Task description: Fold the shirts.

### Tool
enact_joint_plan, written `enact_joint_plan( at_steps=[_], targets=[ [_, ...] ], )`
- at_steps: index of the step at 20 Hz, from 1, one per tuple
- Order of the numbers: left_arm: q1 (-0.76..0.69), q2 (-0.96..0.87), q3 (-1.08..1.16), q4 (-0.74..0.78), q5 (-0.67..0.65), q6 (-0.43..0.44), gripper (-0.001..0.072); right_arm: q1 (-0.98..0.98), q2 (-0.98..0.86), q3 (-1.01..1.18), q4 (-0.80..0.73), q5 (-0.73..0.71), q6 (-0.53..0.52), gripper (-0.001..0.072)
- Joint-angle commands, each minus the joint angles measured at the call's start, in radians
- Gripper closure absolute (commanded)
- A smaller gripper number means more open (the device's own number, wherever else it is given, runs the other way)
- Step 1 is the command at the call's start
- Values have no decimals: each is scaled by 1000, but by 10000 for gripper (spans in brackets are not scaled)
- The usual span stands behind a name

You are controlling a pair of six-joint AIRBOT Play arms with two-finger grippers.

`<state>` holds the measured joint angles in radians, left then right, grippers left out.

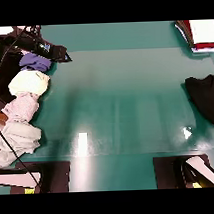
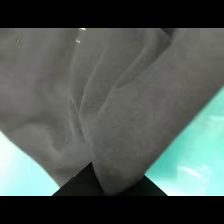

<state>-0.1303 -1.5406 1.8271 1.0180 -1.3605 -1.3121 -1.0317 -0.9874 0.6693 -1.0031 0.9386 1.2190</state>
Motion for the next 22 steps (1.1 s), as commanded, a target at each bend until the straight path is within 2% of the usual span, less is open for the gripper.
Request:
enact_joint_plan(
  at_steps=[1,2,3,4,6,10,11,12,13,14,15,22],
  targets=[
    [-1,1,0,0,-1,3,682,-33,10,1,-203,75,87,671],
    [-1,1,0,0,-1,2,682,-34,10,19,-254,105,87,428],
    [-1,1,0,0,-2,3,682,-34,10,50,-312,133,87,86],
    [-1,1,0,0,-3,3,682,-34,10,89,-349,166,102,35],
    [-1,1,0,0,-4,3,682,-43,10,190,-341,228,156,37],
    [-1,1,0,0,17,9,682,80,11,338,-129,318,160,44],
    [-1,1,0,-1,11,9,682,146,10,361,-94,328,160,74],
    [-1,1,0,-2,-12,0,682,215,11,382,-87,328,160,179],
    [-1,1,0,-5,-32,1,682,296,11,404,-91,330,160,327],
    [-1,1,0,-6,-37,2,681,366,10,422,-91,330,160,490],
    [-1,1,0,-6,-32,2,682,436,10,438,-92,328,159,701],
    [-1,1,0,-6,0,2,682,759,10,472,-92,313,160,697]
  ],
)
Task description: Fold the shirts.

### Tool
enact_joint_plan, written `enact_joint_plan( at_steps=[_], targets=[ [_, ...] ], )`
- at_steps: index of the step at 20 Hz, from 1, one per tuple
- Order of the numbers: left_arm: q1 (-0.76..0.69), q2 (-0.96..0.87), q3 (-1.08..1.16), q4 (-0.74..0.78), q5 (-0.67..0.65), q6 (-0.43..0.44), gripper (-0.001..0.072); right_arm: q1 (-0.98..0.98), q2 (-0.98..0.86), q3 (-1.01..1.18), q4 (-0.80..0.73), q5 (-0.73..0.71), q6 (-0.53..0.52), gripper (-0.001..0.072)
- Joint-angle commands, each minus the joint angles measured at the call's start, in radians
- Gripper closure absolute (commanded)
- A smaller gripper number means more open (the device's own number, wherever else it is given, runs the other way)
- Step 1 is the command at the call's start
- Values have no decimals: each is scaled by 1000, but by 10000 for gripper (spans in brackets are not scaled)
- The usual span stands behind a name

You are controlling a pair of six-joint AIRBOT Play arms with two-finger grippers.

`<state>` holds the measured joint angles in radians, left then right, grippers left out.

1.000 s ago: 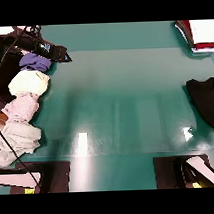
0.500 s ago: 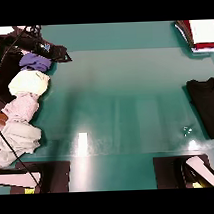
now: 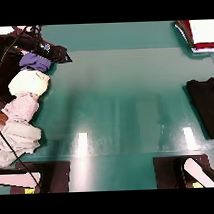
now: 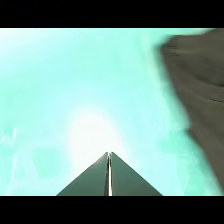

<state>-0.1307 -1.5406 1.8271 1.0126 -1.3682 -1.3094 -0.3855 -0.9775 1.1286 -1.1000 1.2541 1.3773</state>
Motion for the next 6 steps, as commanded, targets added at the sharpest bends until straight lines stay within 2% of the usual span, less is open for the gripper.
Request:
enact_joint_plan(
  at_steps=[1,6],
  targets=[
    [0,1,0,0,8,0,681,134,0,12,4,-2,2,698],
    [0,1,0,-1,8,0,682,167,0,12,5,-1,2,697]
  ],
)
